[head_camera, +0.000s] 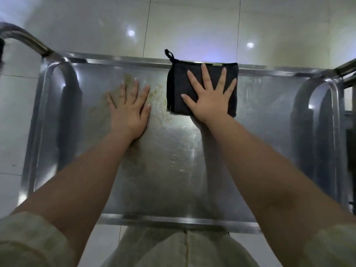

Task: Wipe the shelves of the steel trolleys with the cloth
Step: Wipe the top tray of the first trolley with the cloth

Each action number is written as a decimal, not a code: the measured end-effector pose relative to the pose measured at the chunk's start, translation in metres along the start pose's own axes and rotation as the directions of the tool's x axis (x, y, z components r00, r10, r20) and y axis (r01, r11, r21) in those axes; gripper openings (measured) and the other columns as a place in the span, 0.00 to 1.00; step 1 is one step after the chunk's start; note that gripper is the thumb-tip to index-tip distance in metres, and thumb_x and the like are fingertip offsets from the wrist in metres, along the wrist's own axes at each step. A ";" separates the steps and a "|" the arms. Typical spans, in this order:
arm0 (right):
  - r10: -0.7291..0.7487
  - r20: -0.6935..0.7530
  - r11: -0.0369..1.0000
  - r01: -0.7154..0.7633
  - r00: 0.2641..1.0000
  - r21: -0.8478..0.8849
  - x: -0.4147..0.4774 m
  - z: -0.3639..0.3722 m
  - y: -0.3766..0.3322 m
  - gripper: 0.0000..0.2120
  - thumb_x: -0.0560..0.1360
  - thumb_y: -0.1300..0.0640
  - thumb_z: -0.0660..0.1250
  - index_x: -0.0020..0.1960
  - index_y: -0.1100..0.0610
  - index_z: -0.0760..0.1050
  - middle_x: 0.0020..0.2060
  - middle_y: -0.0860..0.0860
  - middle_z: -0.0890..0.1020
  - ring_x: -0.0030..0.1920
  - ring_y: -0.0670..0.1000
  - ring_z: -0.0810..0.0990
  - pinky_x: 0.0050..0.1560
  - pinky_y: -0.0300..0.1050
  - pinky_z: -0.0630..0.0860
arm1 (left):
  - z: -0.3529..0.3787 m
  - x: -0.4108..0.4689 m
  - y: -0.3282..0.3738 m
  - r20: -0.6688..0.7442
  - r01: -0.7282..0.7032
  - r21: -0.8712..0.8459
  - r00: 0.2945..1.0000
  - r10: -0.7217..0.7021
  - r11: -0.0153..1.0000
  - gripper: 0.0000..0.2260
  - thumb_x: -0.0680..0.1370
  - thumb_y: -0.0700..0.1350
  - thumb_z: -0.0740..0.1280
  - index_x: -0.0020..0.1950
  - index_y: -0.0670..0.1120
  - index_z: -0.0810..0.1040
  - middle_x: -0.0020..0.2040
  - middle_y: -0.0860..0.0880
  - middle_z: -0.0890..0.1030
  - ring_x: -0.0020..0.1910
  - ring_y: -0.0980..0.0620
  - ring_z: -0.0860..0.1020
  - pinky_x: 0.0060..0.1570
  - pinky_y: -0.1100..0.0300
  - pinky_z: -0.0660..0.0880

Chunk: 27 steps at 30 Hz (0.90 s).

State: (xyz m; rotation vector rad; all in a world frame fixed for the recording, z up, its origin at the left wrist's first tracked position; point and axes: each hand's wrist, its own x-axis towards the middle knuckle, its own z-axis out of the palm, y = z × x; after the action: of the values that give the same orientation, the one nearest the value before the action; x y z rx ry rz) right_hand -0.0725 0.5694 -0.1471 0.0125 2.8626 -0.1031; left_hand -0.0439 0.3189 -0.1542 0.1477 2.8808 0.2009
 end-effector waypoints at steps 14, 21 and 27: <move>-0.269 0.007 0.962 0.268 0.963 0.039 -0.216 0.055 -0.019 0.34 0.75 0.28 0.51 0.78 0.37 0.51 0.79 0.48 0.52 0.76 0.70 0.46 0.67 0.79 0.47 | 0.001 0.004 -0.001 -0.011 0.015 -0.023 1.000 -0.015 1.000 0.24 0.82 0.59 0.45 0.79 0.62 0.44 0.80 0.55 0.42 0.79 0.47 0.40 0.71 0.31 0.37; 0.060 -0.002 0.998 -0.060 0.998 0.030 0.001 0.001 -0.030 0.34 0.73 0.26 0.39 0.76 0.34 0.37 0.79 0.44 0.40 0.75 0.68 0.35 0.68 0.75 0.35 | -0.003 0.010 -0.003 -0.022 0.016 -0.024 1.000 -0.016 1.000 0.24 0.83 0.58 0.46 0.79 0.62 0.45 0.80 0.55 0.43 0.79 0.47 0.40 0.71 0.31 0.39; -0.052 -0.039 0.999 0.053 0.998 0.006 -0.078 0.023 -0.037 0.34 0.75 0.27 0.42 0.78 0.37 0.41 0.80 0.47 0.44 0.76 0.69 0.38 0.68 0.76 0.39 | -0.007 0.017 -0.003 -0.010 0.001 -0.031 1.000 -0.001 1.000 0.24 0.83 0.58 0.47 0.79 0.63 0.45 0.80 0.55 0.42 0.79 0.46 0.40 0.70 0.30 0.40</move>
State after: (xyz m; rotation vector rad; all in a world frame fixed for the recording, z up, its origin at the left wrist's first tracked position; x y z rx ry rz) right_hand 0.0079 0.5312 -0.1457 -0.0599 2.9016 -0.1248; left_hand -0.0625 0.3171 -0.1519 0.1404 2.8860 0.2463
